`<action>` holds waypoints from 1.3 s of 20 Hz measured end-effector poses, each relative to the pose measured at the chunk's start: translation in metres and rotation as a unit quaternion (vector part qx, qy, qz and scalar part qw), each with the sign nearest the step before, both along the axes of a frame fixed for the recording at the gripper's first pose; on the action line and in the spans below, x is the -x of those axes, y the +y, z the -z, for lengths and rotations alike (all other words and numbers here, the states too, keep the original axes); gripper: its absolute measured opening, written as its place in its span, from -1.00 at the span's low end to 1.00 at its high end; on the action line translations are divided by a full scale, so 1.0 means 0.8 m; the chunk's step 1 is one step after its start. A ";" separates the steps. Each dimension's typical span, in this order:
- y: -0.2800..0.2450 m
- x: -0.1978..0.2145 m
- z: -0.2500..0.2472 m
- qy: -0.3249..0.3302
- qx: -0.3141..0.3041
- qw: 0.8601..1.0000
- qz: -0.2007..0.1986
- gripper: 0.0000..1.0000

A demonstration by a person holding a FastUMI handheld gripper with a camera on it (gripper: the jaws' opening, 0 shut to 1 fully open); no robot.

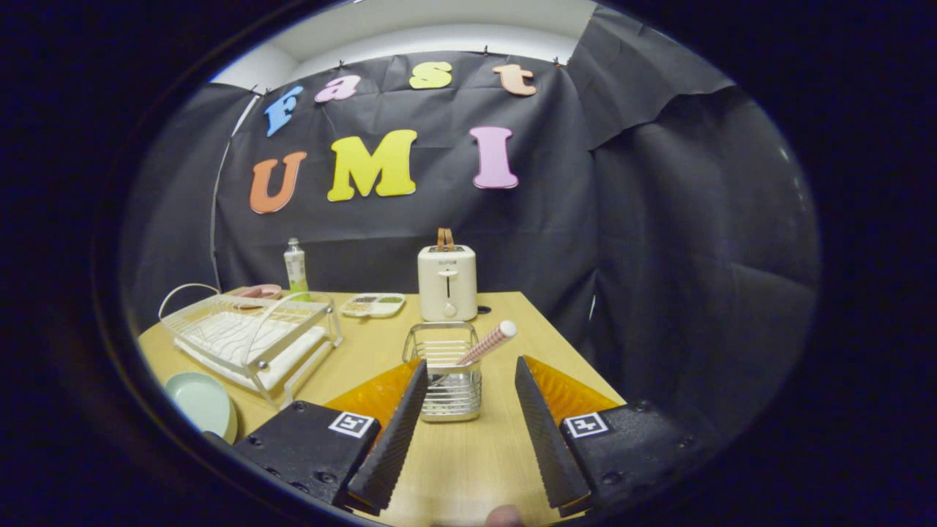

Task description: Take the plate from the dish rack, then take the spoon from the basket and place it into the plate.

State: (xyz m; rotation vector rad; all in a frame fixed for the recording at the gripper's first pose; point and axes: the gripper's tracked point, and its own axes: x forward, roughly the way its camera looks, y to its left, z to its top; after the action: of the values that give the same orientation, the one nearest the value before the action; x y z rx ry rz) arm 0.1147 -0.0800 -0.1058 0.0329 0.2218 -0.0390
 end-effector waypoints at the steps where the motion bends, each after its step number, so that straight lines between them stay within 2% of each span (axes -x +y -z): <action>1: 0.001 -0.007 0.000 -0.004 -0.004 1.000 -0.006 0.60; 8: -0.004 -0.048 0.001 0.000 -0.035 0.999 -0.025 0.60; 10: -0.003 -0.057 -0.001 0.003 -0.049 0.998 -0.031 0.52; 13: -0.001 -0.064 -0.003 0.006 -0.071 0.997 -0.037 -0.08; 17: 0.009 -0.065 -0.011 0.013 -0.078 0.995 -0.061 -0.61; 21: 0.017 -0.062 -0.035 0.019 -0.071 0.995 -0.073 -0.78; 26: 0.016 -0.031 -0.101 -0.013 -0.043 0.997 -0.070 -0.80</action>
State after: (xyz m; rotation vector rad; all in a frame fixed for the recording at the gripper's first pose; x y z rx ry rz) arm 0.1397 -0.0673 -0.0249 0.1044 0.2001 0.1102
